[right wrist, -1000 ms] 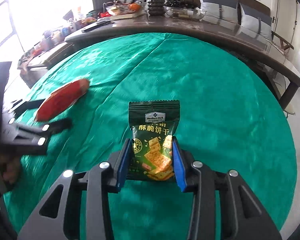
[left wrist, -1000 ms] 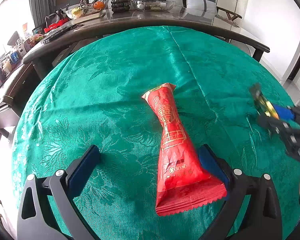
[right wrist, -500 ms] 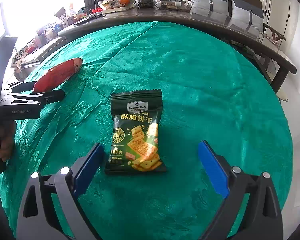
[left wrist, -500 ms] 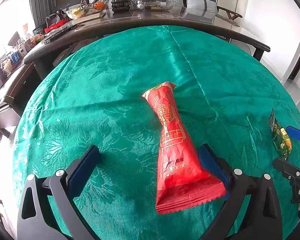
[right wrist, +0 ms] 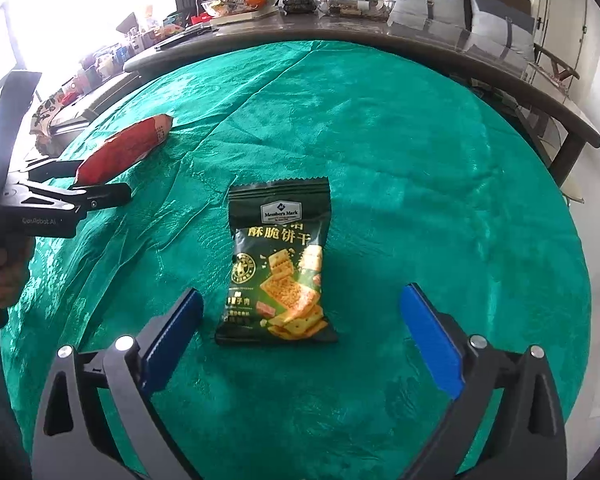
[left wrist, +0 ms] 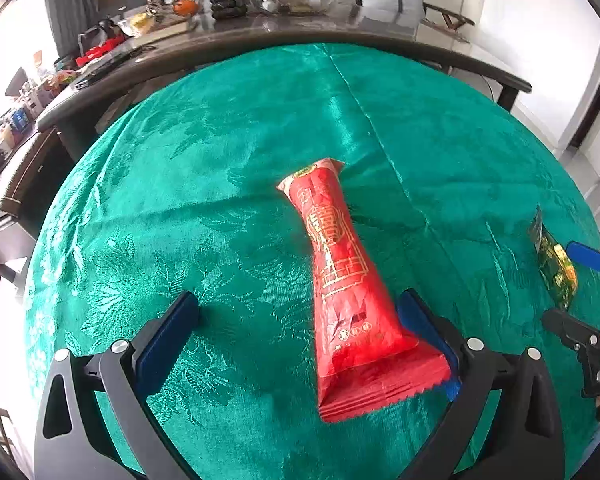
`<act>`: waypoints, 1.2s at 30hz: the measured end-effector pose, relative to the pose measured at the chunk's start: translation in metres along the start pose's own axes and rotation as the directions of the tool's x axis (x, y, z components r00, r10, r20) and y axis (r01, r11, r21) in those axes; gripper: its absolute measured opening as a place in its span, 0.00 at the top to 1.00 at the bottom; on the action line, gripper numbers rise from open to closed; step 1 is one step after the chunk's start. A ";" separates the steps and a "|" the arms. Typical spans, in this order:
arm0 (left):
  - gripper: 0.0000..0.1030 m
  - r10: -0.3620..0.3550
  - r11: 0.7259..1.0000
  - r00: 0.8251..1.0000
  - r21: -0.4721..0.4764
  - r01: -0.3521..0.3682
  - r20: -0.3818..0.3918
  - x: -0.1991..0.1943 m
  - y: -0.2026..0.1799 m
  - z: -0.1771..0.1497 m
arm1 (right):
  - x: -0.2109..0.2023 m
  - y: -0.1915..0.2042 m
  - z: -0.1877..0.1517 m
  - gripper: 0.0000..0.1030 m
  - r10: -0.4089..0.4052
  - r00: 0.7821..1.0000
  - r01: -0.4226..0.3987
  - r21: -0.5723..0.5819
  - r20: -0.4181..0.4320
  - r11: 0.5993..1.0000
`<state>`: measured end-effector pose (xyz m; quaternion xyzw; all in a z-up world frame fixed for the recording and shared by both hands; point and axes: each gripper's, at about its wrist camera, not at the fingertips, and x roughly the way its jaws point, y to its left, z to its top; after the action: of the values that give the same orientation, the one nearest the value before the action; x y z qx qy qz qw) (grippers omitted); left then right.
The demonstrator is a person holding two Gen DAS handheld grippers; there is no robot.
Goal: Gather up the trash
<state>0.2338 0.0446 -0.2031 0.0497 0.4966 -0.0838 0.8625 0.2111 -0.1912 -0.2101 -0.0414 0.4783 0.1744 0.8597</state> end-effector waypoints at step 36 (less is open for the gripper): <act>0.87 -0.218 0.967 0.975 0.128 0.220 -0.032 -0.031 -0.076 0.035 | -0.050 -0.037 0.017 0.66 0.057 0.994 -0.045 0.133 -0.088 0.990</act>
<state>0.2336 -0.0331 -0.1594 0.0516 0.5000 -0.2104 0.8385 0.2132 -0.2347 -0.1622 0.0193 0.5285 0.1628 0.8330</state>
